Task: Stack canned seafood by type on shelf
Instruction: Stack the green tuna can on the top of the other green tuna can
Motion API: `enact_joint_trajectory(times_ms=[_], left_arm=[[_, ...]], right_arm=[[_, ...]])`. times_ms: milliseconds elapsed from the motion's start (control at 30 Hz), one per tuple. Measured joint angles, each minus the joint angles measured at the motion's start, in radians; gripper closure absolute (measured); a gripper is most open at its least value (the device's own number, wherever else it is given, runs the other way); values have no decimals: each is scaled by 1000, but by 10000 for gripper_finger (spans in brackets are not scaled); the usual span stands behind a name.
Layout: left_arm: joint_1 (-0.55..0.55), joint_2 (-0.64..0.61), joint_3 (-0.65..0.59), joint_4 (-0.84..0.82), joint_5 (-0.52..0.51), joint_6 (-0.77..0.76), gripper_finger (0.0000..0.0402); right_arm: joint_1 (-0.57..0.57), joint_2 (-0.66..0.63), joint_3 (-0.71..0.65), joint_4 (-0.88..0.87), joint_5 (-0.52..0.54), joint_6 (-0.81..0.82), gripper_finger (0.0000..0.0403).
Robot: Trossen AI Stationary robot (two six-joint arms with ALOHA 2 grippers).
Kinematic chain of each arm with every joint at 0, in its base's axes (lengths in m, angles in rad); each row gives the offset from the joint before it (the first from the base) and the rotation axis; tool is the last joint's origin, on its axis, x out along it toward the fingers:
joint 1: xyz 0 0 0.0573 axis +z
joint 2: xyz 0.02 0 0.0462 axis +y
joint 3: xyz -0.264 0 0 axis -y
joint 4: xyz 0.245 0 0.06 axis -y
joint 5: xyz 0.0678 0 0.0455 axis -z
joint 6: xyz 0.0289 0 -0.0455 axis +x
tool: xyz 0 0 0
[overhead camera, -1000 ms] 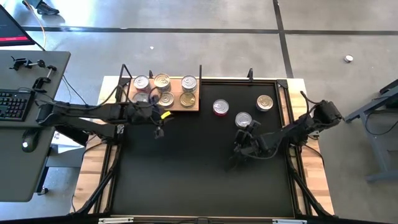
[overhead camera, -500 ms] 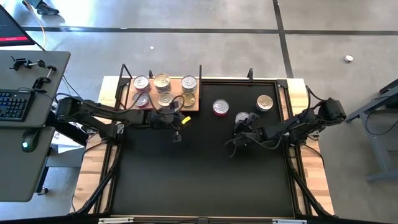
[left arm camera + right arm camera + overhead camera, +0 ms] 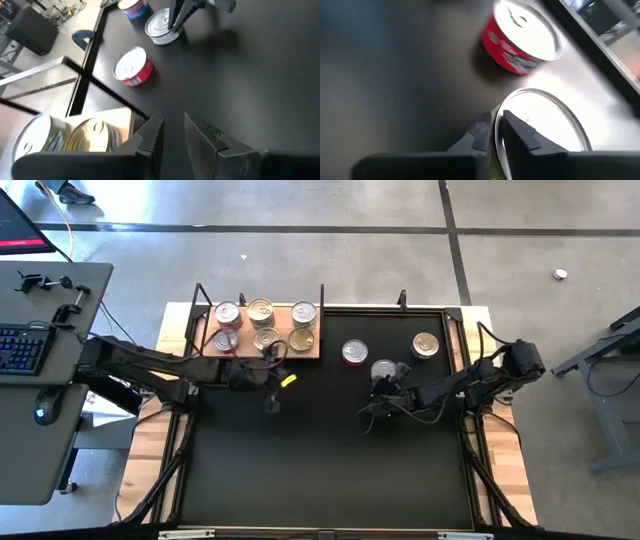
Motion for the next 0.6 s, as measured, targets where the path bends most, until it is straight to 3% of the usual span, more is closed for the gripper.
enact_joint_trajectory(times_ms=[200,400,600], left_arm=[[-79,-137,-9,-216,-8,-117,335],[-166,-226,-148,-116,-16,-183,335],[-213,-257,-276,53,-24,-164,335]], right_arm=[[39,78,154,45,-146,-16,397],[64,258,387,49,-236,-146,402],[74,420,621,104,-310,-379,402]])
